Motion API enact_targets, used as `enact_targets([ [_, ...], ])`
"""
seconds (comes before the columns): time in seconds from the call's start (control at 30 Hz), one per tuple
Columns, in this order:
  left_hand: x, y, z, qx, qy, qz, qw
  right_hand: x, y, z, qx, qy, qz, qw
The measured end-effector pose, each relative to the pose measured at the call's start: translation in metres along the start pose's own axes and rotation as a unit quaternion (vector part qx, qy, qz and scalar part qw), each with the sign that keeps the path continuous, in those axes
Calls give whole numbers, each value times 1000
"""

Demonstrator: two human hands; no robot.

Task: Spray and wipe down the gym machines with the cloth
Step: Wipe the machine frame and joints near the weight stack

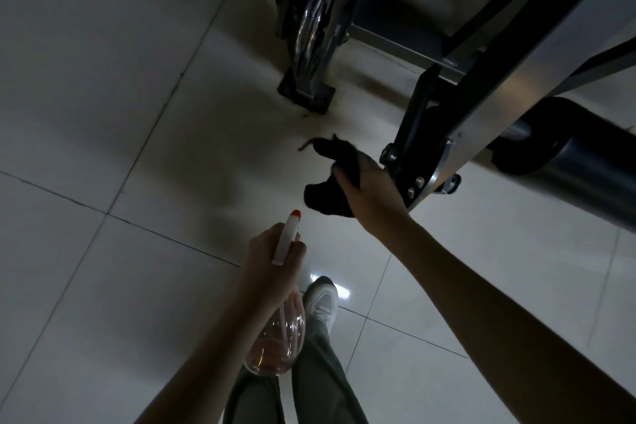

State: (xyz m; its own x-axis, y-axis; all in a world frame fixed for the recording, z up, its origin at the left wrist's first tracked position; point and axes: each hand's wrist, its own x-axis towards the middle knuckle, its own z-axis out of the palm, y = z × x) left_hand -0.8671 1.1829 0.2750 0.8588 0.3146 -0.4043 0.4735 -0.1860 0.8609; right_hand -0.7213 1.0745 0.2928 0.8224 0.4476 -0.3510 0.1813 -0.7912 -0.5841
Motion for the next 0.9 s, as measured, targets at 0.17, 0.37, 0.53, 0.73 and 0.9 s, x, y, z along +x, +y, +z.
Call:
enact_targets([
  [0.17, -4, -12, -5, 2, 7, -20, 1000, 19, 4, 30, -347, -64, -95, 931],
  [0.37, -1, -14, -9, 13, 0, -30, 999, 44, -8, 27, -275, -114, 4, 955],
  [0.53, 3, -6, -11, -3, 9, -29, 1000, 43, -3, 17, -77, -123, 104, 984],
  [0.73, 2, -4, -12, -10, 6, -26, 1000, 0, 22, 17, -414, -99, 11, 905],
  [0.9, 2, -6, -12, -9, 2, -18, 1000, 15, 19, 9, -438, -122, -43, 890],
])
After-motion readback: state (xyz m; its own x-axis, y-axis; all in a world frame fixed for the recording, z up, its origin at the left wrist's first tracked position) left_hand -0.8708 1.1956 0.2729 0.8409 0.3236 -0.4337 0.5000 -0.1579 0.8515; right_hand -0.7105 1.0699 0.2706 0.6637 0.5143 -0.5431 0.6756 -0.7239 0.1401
